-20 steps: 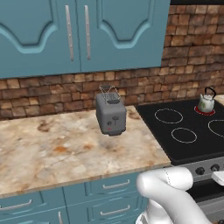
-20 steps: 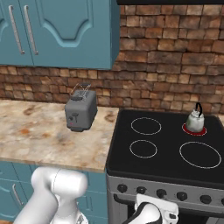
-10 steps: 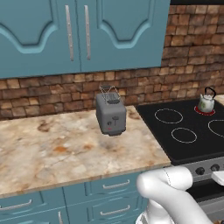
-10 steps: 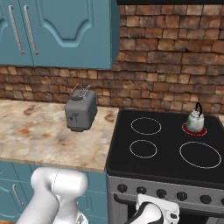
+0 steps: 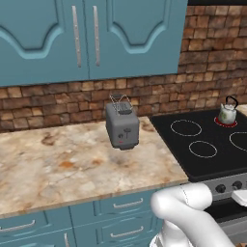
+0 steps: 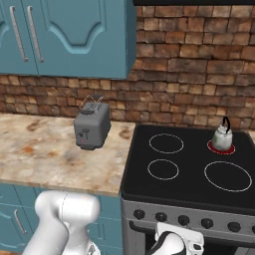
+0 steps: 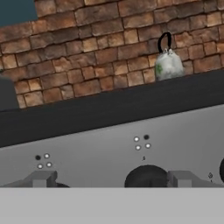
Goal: Lower the heat of the kettle.
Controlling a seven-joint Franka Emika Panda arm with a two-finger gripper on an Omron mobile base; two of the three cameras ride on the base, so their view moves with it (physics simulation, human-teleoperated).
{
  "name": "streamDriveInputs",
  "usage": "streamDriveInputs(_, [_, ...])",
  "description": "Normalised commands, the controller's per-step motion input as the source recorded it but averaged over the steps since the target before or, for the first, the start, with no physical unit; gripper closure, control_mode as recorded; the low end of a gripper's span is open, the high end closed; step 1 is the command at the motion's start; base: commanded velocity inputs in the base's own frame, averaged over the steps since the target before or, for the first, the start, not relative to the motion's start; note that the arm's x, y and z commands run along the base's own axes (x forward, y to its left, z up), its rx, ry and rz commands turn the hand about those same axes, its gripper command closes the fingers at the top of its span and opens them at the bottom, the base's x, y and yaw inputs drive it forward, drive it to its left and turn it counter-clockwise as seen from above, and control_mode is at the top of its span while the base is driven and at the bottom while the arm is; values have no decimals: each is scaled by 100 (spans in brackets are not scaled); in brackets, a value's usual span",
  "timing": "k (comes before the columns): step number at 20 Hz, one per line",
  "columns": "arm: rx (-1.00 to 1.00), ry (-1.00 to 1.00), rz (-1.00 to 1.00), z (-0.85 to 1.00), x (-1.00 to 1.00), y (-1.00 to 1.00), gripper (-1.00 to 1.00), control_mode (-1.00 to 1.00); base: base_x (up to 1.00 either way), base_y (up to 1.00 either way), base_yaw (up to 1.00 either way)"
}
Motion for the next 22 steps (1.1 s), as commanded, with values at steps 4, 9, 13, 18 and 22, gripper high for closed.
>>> streamDriveInputs(4, [0,0,0,-12,3,-3,-100,-100,0,0,0])
streamDriveInputs(9, [0,0,0,-4,4,-10,-100,-100,0,0,0])
streamDriveInputs(13, [0,0,0,0,8,-13,-100,-100,0,0,0])
streamDriveInputs(18, [0,0,0,-1,12,-9,-100,-100,0,0,0])
streamDriveInputs(22, [0,0,0,-6,10,-1,-100,-100,0,0,0])
